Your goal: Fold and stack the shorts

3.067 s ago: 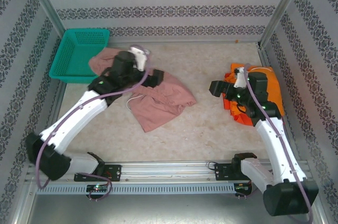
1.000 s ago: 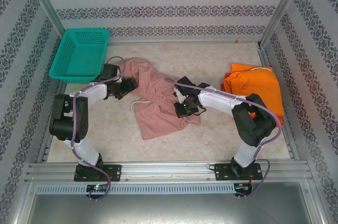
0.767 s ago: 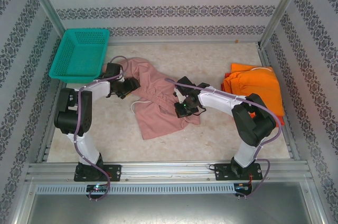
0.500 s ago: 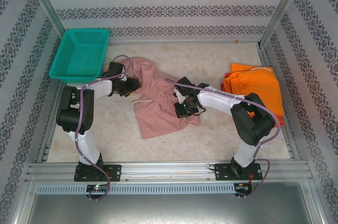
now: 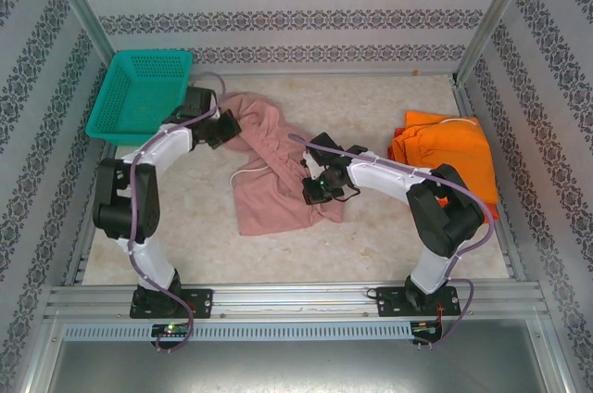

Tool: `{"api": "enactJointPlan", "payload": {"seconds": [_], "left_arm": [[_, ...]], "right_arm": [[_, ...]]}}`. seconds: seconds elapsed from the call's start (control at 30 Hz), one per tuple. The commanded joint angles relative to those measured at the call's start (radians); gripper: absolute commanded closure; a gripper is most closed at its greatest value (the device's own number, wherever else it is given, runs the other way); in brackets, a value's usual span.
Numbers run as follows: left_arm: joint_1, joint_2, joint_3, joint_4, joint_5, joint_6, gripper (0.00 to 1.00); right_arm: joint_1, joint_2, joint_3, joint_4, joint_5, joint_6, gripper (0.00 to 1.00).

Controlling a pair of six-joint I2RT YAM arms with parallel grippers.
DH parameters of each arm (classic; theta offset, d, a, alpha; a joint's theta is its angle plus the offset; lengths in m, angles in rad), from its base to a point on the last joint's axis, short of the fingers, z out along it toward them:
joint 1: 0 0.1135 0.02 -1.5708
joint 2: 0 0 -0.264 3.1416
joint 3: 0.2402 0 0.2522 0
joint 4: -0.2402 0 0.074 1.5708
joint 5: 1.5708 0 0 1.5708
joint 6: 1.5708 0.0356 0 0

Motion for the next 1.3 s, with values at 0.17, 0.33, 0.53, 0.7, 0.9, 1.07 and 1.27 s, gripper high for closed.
{"api": "enactJointPlan", "payload": {"seconds": [0.17,0.33,0.53,0.7,0.9,1.07,1.27], "left_arm": [[0.05,-0.15,0.377,-0.246,-0.164,0.108,1.0],[0.005,-0.107,0.584,-0.312,-0.185,0.1,1.0],[-0.199,0.097,0.758,-0.353,-0.252,0.122,1.0],[-0.384,0.443,1.056,-0.442,-0.288,0.118,1.0],[-0.481,0.858,1.533,-0.535,-0.15,0.067,0.51],[-0.476,0.722,1.47,-0.581,-0.254,0.197,0.11],[-0.439,0.393,1.152,-0.623,-0.308,0.267,0.06]], "right_arm": [[0.149,-0.067,0.181,0.128,-0.21,0.184,1.0],[0.154,-0.176,0.144,0.263,-0.249,0.314,0.99],[0.019,-0.4,-0.213,0.432,-0.26,0.472,0.83],[-0.262,-0.61,-0.525,0.339,-0.225,0.464,0.55],[-0.496,-0.86,-0.588,0.072,-0.114,0.333,0.28],[-0.466,-0.88,-0.509,0.017,-0.037,0.259,0.18],[-0.422,-0.628,-0.369,0.037,0.055,0.162,0.15]]}}
